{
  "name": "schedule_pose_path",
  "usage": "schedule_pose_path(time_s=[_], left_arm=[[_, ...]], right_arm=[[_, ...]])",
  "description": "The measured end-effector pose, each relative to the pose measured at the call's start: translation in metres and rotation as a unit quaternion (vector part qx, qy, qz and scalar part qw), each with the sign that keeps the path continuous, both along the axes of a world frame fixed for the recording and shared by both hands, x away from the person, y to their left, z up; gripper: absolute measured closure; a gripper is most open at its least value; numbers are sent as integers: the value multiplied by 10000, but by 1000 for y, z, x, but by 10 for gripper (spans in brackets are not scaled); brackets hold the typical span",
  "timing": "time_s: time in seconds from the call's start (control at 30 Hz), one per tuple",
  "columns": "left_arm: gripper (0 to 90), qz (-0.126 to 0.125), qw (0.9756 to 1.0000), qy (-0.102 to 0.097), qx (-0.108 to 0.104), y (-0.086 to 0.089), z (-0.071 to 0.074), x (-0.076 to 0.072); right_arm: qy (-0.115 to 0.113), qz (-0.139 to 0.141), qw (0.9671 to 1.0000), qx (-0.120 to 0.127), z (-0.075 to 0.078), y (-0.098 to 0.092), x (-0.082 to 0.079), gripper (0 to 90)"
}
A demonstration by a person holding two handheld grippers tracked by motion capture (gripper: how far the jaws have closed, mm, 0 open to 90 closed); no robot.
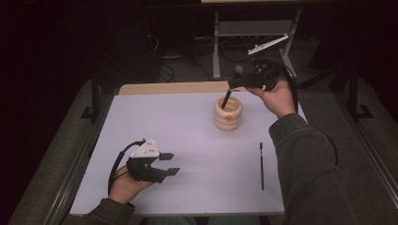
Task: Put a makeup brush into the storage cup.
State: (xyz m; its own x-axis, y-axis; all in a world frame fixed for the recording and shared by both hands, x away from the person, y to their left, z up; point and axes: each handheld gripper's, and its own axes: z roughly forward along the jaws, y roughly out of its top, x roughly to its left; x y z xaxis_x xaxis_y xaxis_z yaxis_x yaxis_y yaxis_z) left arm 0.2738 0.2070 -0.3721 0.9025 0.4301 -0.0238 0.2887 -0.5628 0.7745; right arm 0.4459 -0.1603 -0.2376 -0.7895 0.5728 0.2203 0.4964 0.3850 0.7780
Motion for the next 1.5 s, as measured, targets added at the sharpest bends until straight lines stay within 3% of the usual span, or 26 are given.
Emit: schedule_pose_path(time_s=[0.43,0.9,1.5], left_arm=[[446,5,10000,-12,-12,2,1,0],[438,-29,10000,-84,-19,3,0,2],[426,33,10000,-20,-68,3,0,1]], right_arm=[[25,-309,9995,5,1,-1,17,761],[133,-614,9979,-152,-13,2,32,760],[309,-894,9950,-311,-31,-1,43,760]])
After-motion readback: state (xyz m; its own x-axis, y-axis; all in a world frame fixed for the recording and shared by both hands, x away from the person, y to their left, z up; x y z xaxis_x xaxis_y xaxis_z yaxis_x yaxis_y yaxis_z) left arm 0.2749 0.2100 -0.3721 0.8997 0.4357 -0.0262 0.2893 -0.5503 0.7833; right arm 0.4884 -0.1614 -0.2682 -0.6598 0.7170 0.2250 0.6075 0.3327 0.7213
